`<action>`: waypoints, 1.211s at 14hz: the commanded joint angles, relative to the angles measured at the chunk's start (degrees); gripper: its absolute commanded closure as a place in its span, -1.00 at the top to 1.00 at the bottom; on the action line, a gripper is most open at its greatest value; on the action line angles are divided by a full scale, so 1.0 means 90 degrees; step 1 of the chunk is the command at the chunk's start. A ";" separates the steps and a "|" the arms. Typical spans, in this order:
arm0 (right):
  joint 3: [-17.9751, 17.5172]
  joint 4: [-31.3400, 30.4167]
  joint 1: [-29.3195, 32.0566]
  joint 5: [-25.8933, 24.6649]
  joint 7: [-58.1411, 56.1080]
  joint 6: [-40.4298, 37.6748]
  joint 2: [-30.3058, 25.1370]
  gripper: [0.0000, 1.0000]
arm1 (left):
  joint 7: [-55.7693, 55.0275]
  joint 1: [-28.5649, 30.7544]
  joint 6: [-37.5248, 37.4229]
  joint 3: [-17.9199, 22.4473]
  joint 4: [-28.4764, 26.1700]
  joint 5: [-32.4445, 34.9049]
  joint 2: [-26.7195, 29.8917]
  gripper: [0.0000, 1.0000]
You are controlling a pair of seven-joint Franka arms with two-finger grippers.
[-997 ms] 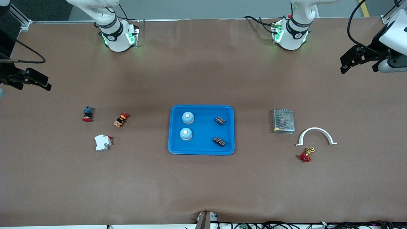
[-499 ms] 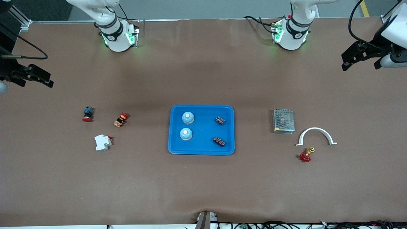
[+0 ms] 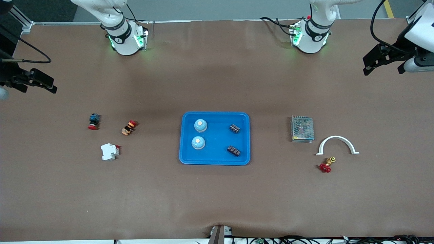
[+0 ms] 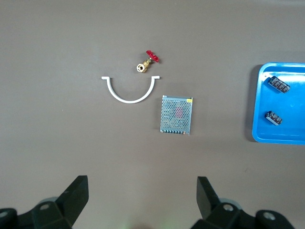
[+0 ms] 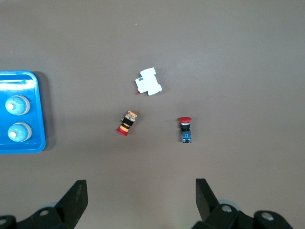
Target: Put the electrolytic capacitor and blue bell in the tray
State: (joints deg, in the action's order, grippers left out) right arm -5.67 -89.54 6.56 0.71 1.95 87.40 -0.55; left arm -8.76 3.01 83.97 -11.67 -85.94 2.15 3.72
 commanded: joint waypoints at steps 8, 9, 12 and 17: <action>-0.0014 -0.0178 -0.0035 0.0019 0.0076 0.0074 -0.0183 1.00 | 0.0163 0.0037 -0.0063 -0.0002 -0.0031 -0.0122 0.0056 1.00; -0.0014 -0.0178 -0.0054 0.0019 0.0076 0.0074 -0.0183 1.00 | 0.0163 0.0047 -0.0063 0.0008 -0.0021 -0.0122 0.0065 1.00; -0.0005 -0.0178 -0.0084 0.0019 0.0076 0.0074 -0.0173 1.00 | 0.0172 0.0056 -0.0063 0.0037 -0.0021 -0.0122 0.0066 1.00; -0.0014 -0.0178 -0.0084 0.0019 0.0076 0.0065 -0.0173 1.00 | 0.0163 0.0027 -0.0063 0.0028 -0.0041 -0.0122 -0.0012 1.00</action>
State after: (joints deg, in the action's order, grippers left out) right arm -5.90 -89.61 6.13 0.71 1.95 87.40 -0.56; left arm -8.76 3.04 83.97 -11.45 -86.25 2.15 3.60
